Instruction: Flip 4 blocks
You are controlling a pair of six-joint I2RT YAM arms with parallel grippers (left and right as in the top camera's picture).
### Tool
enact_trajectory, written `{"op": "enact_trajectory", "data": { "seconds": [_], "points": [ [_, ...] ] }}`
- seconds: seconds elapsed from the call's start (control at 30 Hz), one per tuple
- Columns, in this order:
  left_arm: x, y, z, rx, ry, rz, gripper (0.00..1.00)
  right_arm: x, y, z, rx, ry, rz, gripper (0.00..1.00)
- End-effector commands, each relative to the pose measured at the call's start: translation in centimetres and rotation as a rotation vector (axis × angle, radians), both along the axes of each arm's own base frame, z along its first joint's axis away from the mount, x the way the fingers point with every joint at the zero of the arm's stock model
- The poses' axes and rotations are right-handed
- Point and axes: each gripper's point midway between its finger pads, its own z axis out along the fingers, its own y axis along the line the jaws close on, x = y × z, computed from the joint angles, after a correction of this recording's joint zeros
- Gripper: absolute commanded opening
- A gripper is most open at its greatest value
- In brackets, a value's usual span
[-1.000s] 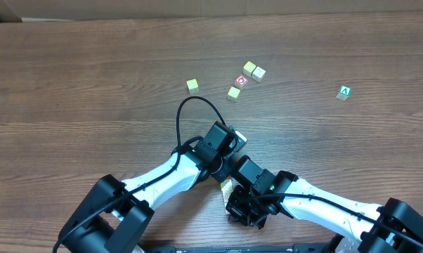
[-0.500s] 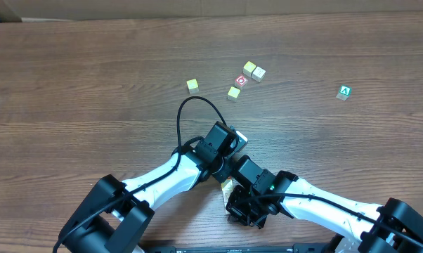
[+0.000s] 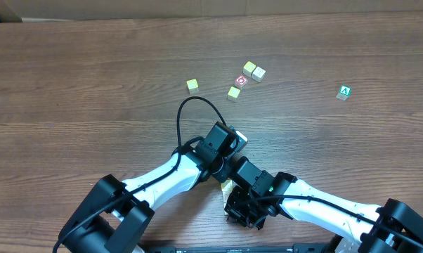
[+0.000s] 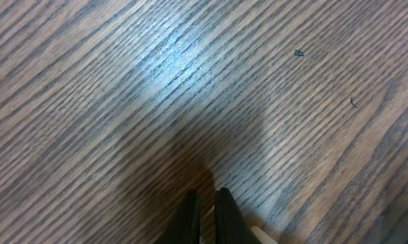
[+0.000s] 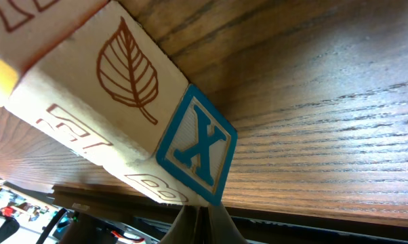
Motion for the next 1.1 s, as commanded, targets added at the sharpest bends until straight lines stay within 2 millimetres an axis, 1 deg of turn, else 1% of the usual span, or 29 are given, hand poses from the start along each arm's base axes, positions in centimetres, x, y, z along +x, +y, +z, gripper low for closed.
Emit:
{"op": "enact_trajectory", "data": {
  "seconds": [0.0, 0.07, 0.2, 0.5, 0.87, 1.07],
  "points": [
    [-2.1, 0.2, -1.6, -0.005, 0.103, -0.011, 0.04, 1.8, -0.1, -0.1, -0.028, -0.085, -0.032, 0.04],
    [-1.7, 0.3, -1.4, 0.004, 0.088, -0.001, 0.04, 1.8, -0.1, -0.1, -0.028, -0.085, -0.031, 0.04],
    [-1.5, 0.4, -1.4, 0.009, 0.081, 0.002, 0.04, 1.8, -0.1, -0.1, -0.027, -0.086, -0.031, 0.04],
    [-0.4, 1.2, -1.2, 0.058, 0.026, 0.032, 0.04, 1.8, -0.1, 0.0, -0.027, -0.089, -0.025, 0.04],
    [1.2, 0.7, -0.1, 0.058, -0.027, 0.048, 0.04, 1.8, -0.1, 0.0, -0.026, -0.089, -0.025, 0.04],
    [1.5, 0.7, 0.1, 0.061, -0.041, 0.052, 0.04, 1.8, -0.1, 0.0, -0.026, -0.089, -0.025, 0.04]
  ]
}}
